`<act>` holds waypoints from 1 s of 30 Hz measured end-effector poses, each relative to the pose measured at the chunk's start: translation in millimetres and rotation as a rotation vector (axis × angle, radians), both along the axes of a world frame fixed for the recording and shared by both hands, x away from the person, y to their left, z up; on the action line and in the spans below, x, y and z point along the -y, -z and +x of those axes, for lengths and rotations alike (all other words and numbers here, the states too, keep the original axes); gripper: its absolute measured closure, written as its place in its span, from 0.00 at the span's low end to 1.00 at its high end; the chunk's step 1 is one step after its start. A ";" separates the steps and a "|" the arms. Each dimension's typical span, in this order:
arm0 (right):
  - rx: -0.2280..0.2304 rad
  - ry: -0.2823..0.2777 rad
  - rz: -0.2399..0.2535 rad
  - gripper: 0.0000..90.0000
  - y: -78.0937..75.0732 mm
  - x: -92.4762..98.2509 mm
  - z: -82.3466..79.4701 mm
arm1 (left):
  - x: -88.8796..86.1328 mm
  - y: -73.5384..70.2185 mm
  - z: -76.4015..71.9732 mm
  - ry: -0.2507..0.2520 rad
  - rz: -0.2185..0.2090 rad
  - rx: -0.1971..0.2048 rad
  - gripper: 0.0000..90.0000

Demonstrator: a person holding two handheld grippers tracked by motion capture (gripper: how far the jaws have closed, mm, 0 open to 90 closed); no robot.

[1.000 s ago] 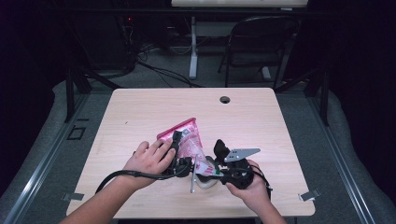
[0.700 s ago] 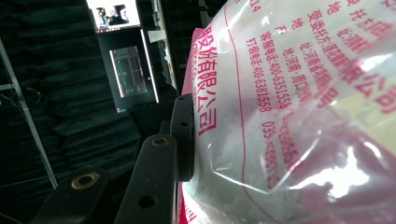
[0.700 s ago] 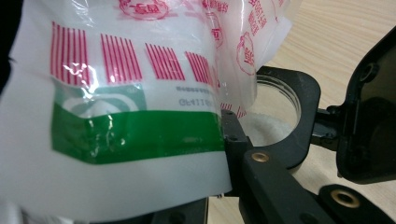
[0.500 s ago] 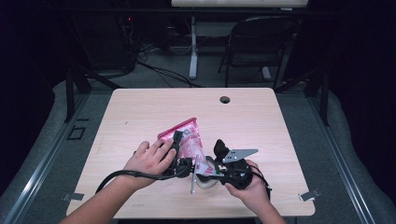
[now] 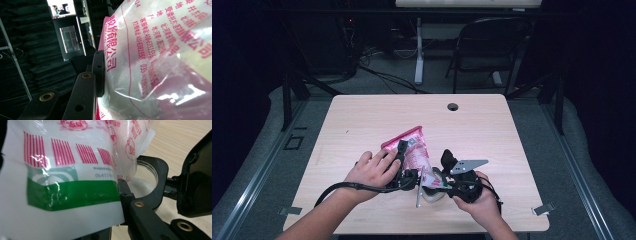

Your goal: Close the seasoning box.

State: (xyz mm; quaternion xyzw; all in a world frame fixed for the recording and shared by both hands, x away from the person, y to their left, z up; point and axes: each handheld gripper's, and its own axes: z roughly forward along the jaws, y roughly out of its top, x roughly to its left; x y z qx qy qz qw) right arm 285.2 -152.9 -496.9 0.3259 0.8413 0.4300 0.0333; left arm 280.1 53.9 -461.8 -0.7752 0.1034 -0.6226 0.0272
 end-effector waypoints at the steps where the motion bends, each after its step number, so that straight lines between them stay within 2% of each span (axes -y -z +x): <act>1: 0.000 0.002 0.002 1.00 0.1 -0.1 -0.1 | 0.0 0.0 0.0 0.000 0.000 -0.001 0.82; 2: 0.000 0.002 0.000 1.00 -0.1 0.0 0.0 | 0.0 0.3 0.2 -0.005 -0.001 -0.012 0.82; 4: 0.000 0.002 0.000 1.00 0.0 0.1 0.1 | 0.2 0.1 0.0 0.001 0.000 0.001 0.82; 5: 0.000 0.003 0.000 1.00 0.0 0.2 0.1 | 0.1 0.3 0.2 -0.003 -0.001 -0.009 0.82; 7: 0.001 0.002 0.002 1.00 0.1 0.4 0.4 | 0.4 -0.5 0.1 0.002 0.005 0.001 0.82; 10: 0.001 0.002 0.001 1.00 0.1 0.7 0.7 | 0.6 -0.5 0.3 -0.004 0.003 -0.010 0.82; 30: 0.001 0.008 0.005 1.00 0.9 0.7 1.6 | 1.0 -1.0 0.5 -0.009 0.004 -0.013 0.82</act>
